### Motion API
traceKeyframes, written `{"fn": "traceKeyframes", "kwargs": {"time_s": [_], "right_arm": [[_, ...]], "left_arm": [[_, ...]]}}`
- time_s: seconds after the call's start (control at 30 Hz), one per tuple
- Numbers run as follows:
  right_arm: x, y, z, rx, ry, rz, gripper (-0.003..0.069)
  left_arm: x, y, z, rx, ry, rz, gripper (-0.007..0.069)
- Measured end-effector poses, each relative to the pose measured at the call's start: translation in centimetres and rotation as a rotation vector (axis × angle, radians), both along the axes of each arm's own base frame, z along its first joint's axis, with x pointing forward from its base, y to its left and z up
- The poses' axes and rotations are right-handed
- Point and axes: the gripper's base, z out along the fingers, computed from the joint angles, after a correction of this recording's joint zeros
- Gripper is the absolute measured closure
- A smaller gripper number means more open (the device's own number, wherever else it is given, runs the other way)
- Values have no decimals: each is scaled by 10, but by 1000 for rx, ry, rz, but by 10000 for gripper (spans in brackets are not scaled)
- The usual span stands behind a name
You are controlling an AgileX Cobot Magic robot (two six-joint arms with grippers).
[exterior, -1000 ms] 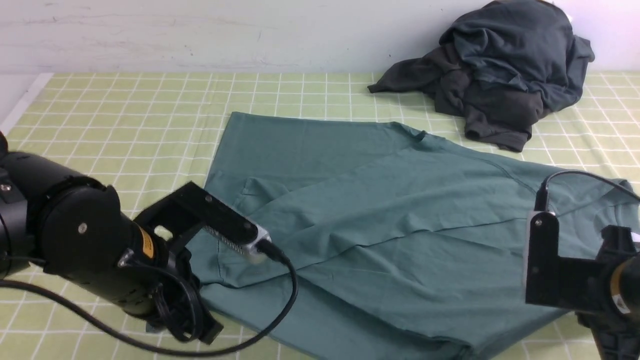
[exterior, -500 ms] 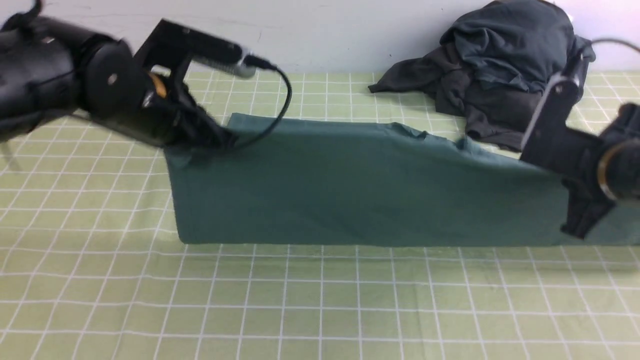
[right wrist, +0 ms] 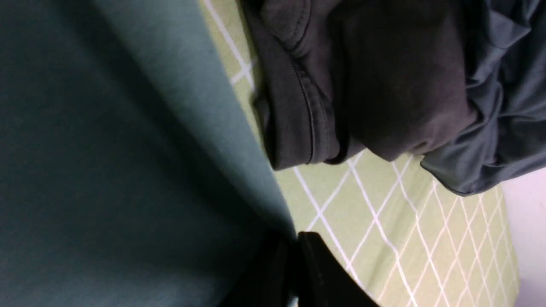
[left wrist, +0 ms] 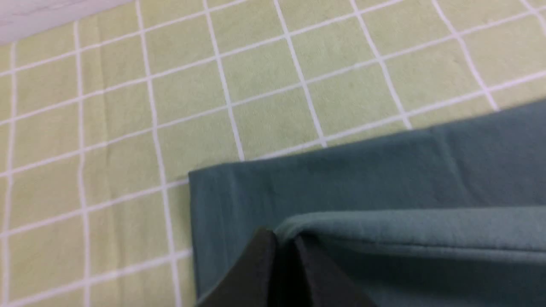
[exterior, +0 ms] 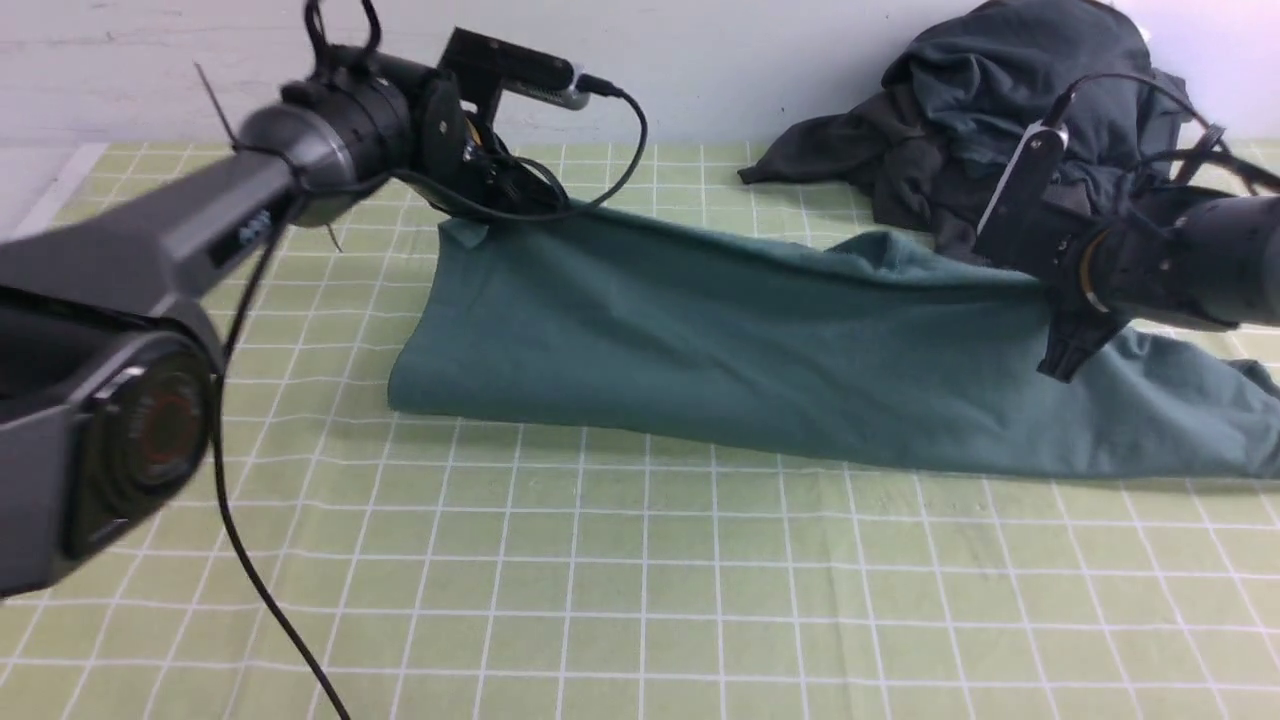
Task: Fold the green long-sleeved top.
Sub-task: Use both arms to drag the lower edge of the fabric forward and fold it over the upper edge, then use the right arm to clamp the right edge of the fabric
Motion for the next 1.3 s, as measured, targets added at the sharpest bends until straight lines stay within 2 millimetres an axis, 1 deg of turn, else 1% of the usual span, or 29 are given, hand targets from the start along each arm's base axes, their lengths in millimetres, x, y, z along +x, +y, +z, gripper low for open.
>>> {"fn": "traceKeyframes", "kwargs": {"time_s": [0.03, 0.07, 0.1, 0.13, 0.17, 0.2, 0.23, 0.33, 0.4, 0.43, 0.47, 0.5, 0.53, 0.6, 0.63, 0.67, 0.7, 0.73, 0.77, 0.8, 0.83, 0.87, 0.93, 0.97, 1.0, 1.03, 1.1, 1.2, 1.3], "right_arm": [[1, 0, 1, 4, -5, -3, 611], [7, 1, -3, 30, -15, -30, 580], [11, 0, -1, 60, -38, -69, 551], [13, 0, 0, 70, -47, -92, 530], [16, -2, 5, 95, -73, -140, 505], [17, -2, 6, 99, -77, -149, 496], [20, -6, 16, 130, -117, -235, 462], [23, -9, 36, 174, -169, -392, 435], [20, -5, 48, 211, -148, -438, 453], [20, -3, 49, 219, -134, -436, 456], [16, 9, 53, 263, -63, -401, 505], [16, 8, 54, 264, -64, -400, 512], [12, 23, 51, 321, 39, -333, 580], [7, 45, 41, 422, 185, -221, 643], [6, 47, 40, 431, 197, -210, 647], [5, 61, 31, 502, 272, -128, 661], [5, 68, 23, 541, 305, -84, 667], [5, 70, 22, 555, 313, -66, 668], [9, 77, 10, 594, 329, -12, 670], [10, 78, 6, 597, 328, -7, 670], [15, 81, -5, 602, 311, 34, 671], [19, 81, -14, 589, 293, 56, 671], [27, 80, -30, 558, 248, 80, 671], [28, 80, -30, 553, 239, 85, 671], [34, 78, -31, 536, 183, 98, 671], [44, 71, -34, 511, 82, 101, 671], [53, 59, -32, 566, -5, 34, 664], [70, 32, -8, 712, -139, -110, 640], [79, 6, 30, 813, -213, -209, 605]], "left_arm": [[2, 0, 1, -2, -7, 0, 563], [7, 1, -7, -2, -8, 5, 525], [13, 3, -16, -3, -10, 10, 463], [15, 4, -17, -4, -16, 12, 437], [17, 7, -19, -10, -20, 22, 383], [18, 8, -19, -10, -21, 23, 375], [19, 12, -18, -14, -24, 34, 316], [19, 20, -9, -18, -19, 56, 232], [13, 24, 3, -11, 16, 70, 218], [12, 24, 5, -11, 19, 71, 218], [6, 26, 17, -4, 52, 80, 230], [4, 27, 20, -2, 59, 82, 237], [-2, 28, 32, 6, 88, 86, 271], [-13, 30, 48, 26, 136, 68, 340], [-14, 30, 50, 25, 141, 68, 356], [-19, 30, 56, 46, 169, 41, 409], [-24, 30, 63, 61, 187, 10, 472], [-25, 30, 64, 68, 189, 0, 481], [-32, 30, 72, 88, 220, -41, 559], [-33, 30, 73, 95, 222, -52, 565], [-40, 30, 81, 116, 254, -90, 599], [-45, 30, 87, 125, 271, -117, 612], [-58, 30, 105, 131, 294, -163, 624], [-59, 30, 109, 127, 285, -164, 624], [-65, 30, 118, 129, 289, -185, 627], [-78, 31, 141, 119, 260, -205, 628], [-92, 32, 170, 109, 200, -216, 628], [-118, 37, 211, 99, 116, -216, 628], [-144, 42, 241, 93, 60, -214, 628]]}}
